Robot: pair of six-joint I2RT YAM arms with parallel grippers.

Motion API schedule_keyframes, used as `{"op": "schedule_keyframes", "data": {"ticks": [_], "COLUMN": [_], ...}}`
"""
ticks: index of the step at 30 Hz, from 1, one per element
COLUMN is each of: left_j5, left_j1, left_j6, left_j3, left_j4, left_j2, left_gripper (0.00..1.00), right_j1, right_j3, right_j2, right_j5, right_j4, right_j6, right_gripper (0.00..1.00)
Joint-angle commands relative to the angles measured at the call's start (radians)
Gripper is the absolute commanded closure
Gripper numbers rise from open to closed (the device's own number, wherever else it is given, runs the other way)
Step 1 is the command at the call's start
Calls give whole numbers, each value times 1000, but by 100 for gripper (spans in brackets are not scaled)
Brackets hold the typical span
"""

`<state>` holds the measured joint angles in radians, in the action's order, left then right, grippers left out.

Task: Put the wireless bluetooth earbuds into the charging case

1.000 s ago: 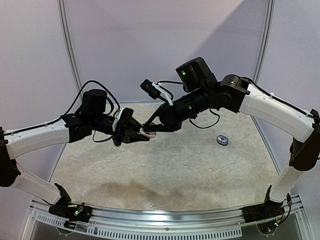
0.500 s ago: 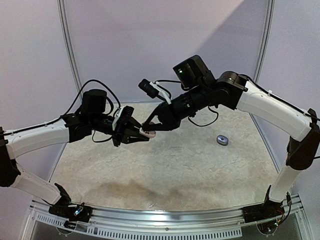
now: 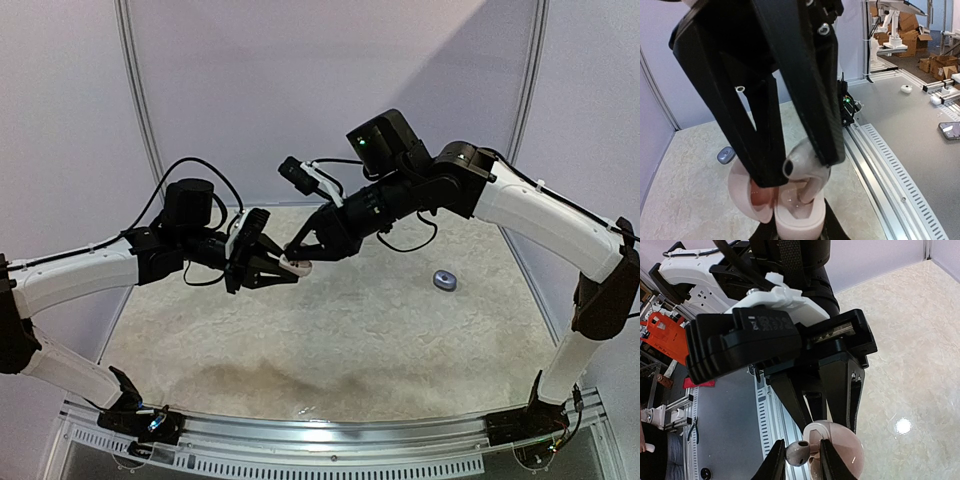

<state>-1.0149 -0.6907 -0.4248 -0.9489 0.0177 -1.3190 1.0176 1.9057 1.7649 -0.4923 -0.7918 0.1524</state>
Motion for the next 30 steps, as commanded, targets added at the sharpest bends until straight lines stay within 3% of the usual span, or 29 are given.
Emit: {"op": "schedule_keyframes", "data": {"ticks": [1, 30], "left_j5": [-110, -139], "left_j1": [-7, -7], "left_j6": [8, 31], "left_j3": [-13, -21], "left_j4": [76, 88], "left_j2": [25, 15], "left_gripper": [100, 100], "right_j1": [-38, -50], "right_j3": [-13, 69], "right_j2": [51, 85], "right_j5": [127, 164], "right_j4": [-115, -137], "right_j6": [-7, -4], "right_gripper": [75, 70]}}
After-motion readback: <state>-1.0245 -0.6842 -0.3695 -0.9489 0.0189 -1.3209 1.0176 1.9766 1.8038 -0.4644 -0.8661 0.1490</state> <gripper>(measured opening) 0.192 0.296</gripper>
